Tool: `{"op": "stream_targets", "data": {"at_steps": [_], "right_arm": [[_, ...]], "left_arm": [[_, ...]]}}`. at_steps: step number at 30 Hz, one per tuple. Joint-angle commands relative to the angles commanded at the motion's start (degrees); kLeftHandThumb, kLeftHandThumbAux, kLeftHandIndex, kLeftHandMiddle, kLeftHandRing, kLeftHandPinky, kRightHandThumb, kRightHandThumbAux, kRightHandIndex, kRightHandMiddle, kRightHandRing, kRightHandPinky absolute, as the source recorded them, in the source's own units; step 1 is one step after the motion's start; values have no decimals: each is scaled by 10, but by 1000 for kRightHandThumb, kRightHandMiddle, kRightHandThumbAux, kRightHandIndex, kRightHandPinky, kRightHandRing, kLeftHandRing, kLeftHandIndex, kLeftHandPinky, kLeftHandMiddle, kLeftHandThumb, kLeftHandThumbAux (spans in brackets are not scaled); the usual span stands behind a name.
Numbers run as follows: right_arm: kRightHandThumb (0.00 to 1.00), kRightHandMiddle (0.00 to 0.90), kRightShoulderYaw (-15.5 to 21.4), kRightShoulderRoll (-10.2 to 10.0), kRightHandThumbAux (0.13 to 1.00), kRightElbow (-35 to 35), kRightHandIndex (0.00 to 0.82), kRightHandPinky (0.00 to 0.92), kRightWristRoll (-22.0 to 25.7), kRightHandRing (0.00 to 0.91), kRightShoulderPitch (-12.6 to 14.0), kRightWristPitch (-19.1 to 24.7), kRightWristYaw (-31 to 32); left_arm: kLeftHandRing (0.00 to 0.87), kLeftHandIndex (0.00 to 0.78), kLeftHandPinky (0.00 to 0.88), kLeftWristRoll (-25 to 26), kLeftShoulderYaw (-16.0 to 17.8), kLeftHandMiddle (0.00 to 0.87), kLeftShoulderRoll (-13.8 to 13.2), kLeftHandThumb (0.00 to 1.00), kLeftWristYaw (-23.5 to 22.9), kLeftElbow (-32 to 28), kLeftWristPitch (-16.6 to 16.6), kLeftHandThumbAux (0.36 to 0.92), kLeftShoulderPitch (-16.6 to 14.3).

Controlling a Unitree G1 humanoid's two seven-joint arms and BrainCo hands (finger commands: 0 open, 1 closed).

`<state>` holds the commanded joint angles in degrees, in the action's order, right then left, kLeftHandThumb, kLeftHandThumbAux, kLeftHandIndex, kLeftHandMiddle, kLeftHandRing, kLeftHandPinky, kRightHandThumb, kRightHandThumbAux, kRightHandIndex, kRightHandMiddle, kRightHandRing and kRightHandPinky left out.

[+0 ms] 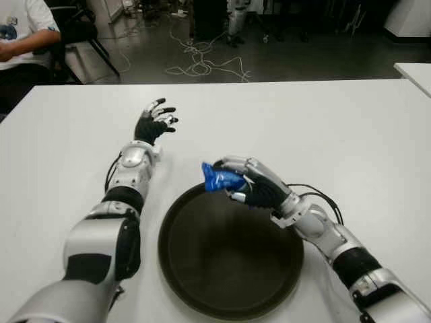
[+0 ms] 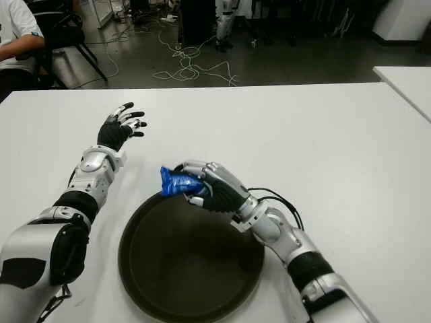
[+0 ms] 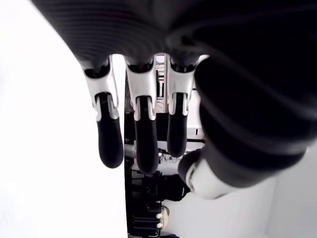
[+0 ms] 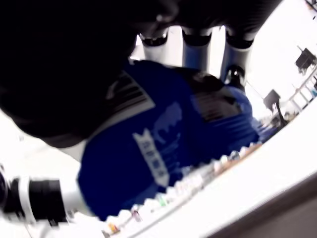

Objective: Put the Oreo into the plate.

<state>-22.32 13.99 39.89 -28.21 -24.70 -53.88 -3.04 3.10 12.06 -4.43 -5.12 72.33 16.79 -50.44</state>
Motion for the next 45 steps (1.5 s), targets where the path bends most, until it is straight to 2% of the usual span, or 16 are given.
{"op": "stream_targets", "data": {"at_steps": [2,4,8,11,22,33,39,45], "right_arm": [[212,103,-5,4,614,6,91,80,-15,104,-7,3,0],[139,53,-8,7,579,10,46,41,-26,53,-12,5,1],[46,10,-12,11,497,22,9,8,-41,11,-18,2,-3],[15,3,-14,14,460,22,3,2,-47,3,-20,4,-5],[0,0,-14,16,397,16,0,0,-55,0,-18,16,-6],[0,0,-11,16,391,30,0,0,-77,0,-22,24,-58],[0,0,-1,33,376,67,0,0,-85,0,-53,22,-94],[0,0,39,68,400,189,0,0,-47,0,-127,1,-125]], "left_arm": [[351,154,438,1,1,289,0,218,-1,0,0,862,0],[357,152,452,3,2,292,1,218,-1,0,-1,856,0],[354,150,450,4,3,285,1,235,-2,0,-2,849,-1],[347,150,440,3,3,279,0,248,-1,0,-2,851,-1],[349,147,438,3,3,280,1,260,0,0,-1,851,0],[356,153,444,4,4,293,2,262,0,-2,3,866,2],[358,166,436,2,2,298,1,254,2,-3,3,880,2],[363,168,444,1,0,300,-1,238,1,-3,4,852,3]]}}
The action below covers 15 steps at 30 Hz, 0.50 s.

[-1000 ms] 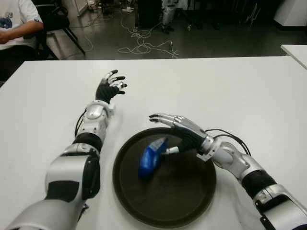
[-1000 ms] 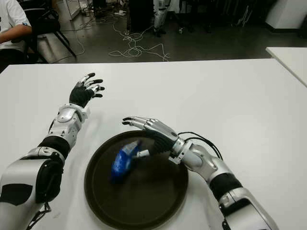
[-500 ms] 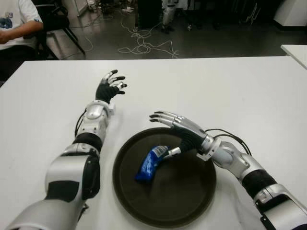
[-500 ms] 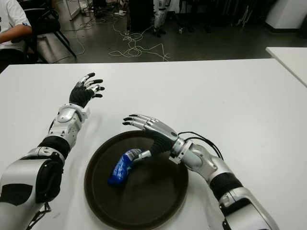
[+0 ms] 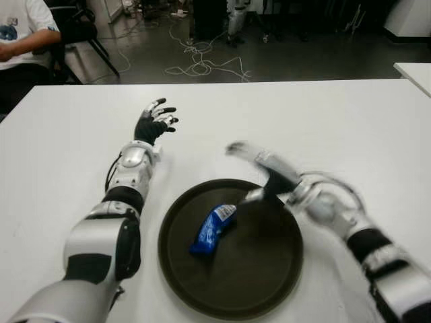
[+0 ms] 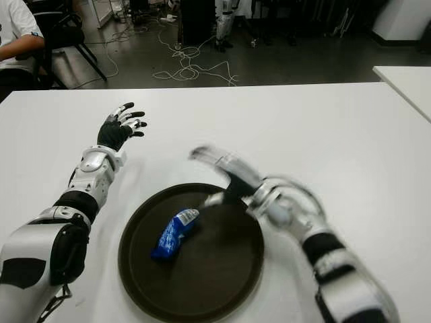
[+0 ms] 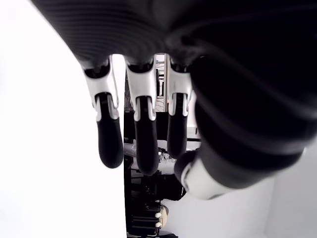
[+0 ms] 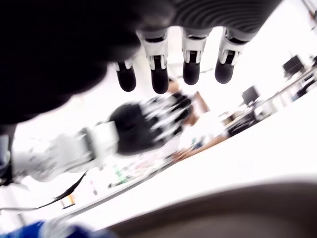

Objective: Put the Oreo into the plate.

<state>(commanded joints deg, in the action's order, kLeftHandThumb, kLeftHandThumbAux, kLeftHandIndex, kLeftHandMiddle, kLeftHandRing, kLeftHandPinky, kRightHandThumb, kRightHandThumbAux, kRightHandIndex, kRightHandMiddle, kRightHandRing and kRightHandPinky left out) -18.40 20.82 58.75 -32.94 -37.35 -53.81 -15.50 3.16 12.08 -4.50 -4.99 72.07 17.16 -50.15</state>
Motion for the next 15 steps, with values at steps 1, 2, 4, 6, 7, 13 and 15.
{"op": "stream_targets", "data": {"at_steps": [1,2,4,6,7,13,15], "right_arm": [[0,0,10,0,409,23,0,0,9,0,-11,4,-7],[0,0,16,-1,424,40,0,0,15,0,-19,6,-12],[0,0,36,-8,446,75,0,1,39,0,-33,22,-12],[0,0,53,-15,461,100,0,3,64,0,-44,39,3],[0,4,80,-26,476,116,0,20,100,7,-51,68,37],[31,118,249,-68,564,154,47,178,317,136,-71,272,226],[39,150,286,-71,600,160,75,243,359,180,-82,339,243]], "left_arm": [[364,169,446,0,0,301,0,236,0,0,0,848,0],[365,169,447,-1,-1,302,0,233,0,0,0,844,0],[364,168,449,-1,-1,300,-1,228,0,0,0,842,0],[364,167,450,-1,-1,299,-1,224,-1,0,-1,840,0],[363,165,452,-1,-1,296,-2,222,-2,1,-2,838,0],[359,168,452,0,-1,292,-3,215,-5,1,-3,836,1],[358,173,445,1,0,294,-3,200,-6,1,-3,843,0]]}}
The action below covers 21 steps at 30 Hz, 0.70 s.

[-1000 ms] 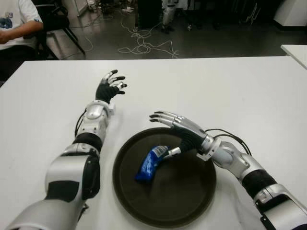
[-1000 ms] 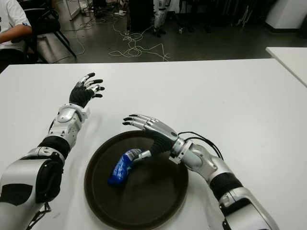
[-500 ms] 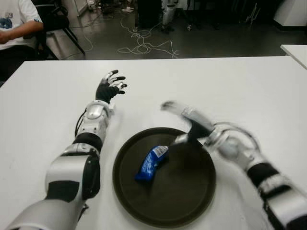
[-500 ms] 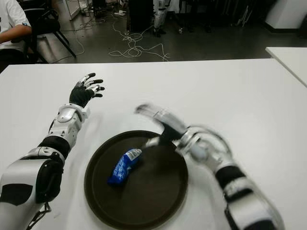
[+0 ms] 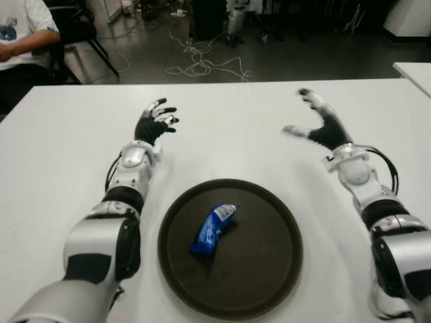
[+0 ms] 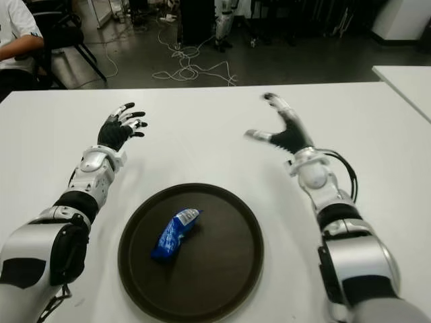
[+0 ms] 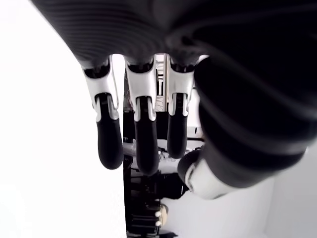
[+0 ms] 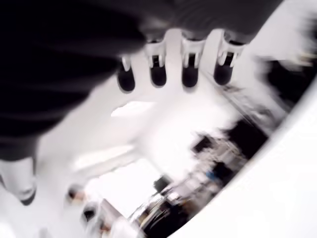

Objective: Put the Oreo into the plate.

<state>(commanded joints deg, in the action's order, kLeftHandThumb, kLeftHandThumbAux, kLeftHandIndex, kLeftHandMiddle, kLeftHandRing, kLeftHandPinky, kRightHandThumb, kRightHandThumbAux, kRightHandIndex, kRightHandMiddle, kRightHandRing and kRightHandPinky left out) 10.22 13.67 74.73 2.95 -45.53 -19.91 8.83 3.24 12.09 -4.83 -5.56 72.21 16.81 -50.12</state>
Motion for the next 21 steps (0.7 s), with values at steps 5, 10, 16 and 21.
{"op": "stream_targets", "data": {"at_steps": [5,10,16,21], "right_arm": [[41,174,25,-7,678,0,104,314,26,235,-17,86,-24],[47,182,2,-26,709,-19,105,335,0,250,-16,95,-69],[51,173,-41,-29,732,-43,119,313,-46,244,-6,65,-90],[55,176,-44,-25,750,-46,124,293,-51,239,1,48,-79]], "left_arm": [[362,167,452,3,3,297,0,161,-2,1,-3,855,-1],[362,156,459,5,5,291,1,106,-2,1,0,859,0],[373,156,476,4,4,295,1,117,-4,0,2,828,1],[368,154,470,2,2,291,-2,132,-5,0,2,808,1]]}}
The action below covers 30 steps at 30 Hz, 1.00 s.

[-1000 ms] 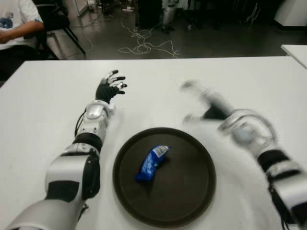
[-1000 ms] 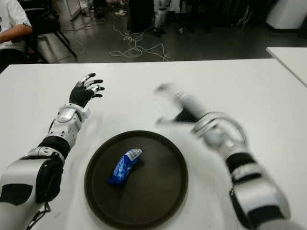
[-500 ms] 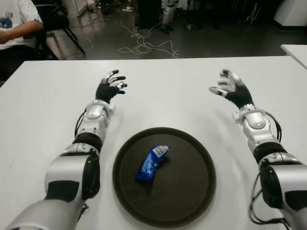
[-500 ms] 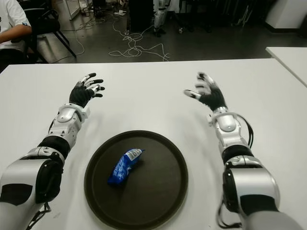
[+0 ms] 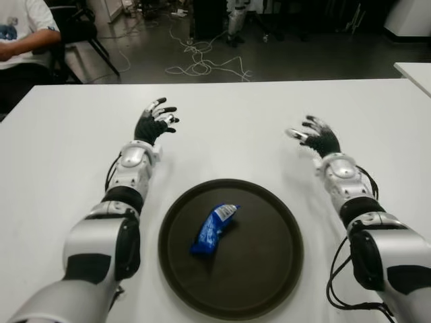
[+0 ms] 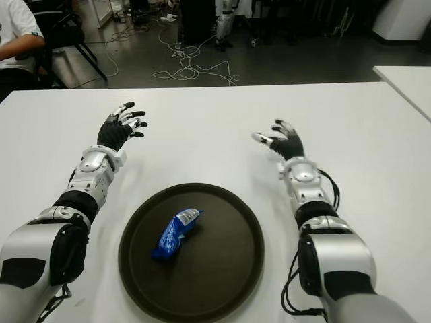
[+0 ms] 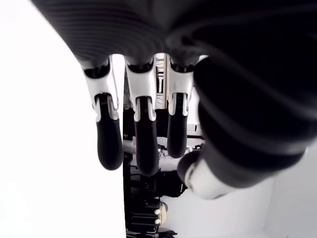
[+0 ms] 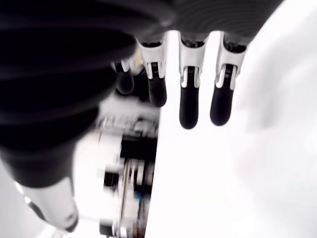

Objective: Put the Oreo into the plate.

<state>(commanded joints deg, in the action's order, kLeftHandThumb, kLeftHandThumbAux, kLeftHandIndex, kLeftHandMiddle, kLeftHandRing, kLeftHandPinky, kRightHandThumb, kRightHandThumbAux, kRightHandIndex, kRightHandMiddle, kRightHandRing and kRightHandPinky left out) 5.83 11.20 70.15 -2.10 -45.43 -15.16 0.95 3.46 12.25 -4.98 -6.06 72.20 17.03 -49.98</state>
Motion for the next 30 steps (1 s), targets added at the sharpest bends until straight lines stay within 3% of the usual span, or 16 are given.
{"op": "stream_targets", "data": {"at_steps": [12,20,30], "right_arm": [[93,199,10,1,761,4,155,310,5,254,2,-6,5],[66,187,10,1,763,6,141,297,2,239,2,-7,3],[65,181,9,1,770,8,148,303,0,241,1,-5,3]], "left_arm": [[385,158,482,-3,-3,309,-1,133,1,1,-4,823,-1],[382,163,483,-4,-4,308,-2,172,3,2,-6,796,-2],[372,152,466,-5,-4,300,-2,159,4,3,-5,822,-2]]}}
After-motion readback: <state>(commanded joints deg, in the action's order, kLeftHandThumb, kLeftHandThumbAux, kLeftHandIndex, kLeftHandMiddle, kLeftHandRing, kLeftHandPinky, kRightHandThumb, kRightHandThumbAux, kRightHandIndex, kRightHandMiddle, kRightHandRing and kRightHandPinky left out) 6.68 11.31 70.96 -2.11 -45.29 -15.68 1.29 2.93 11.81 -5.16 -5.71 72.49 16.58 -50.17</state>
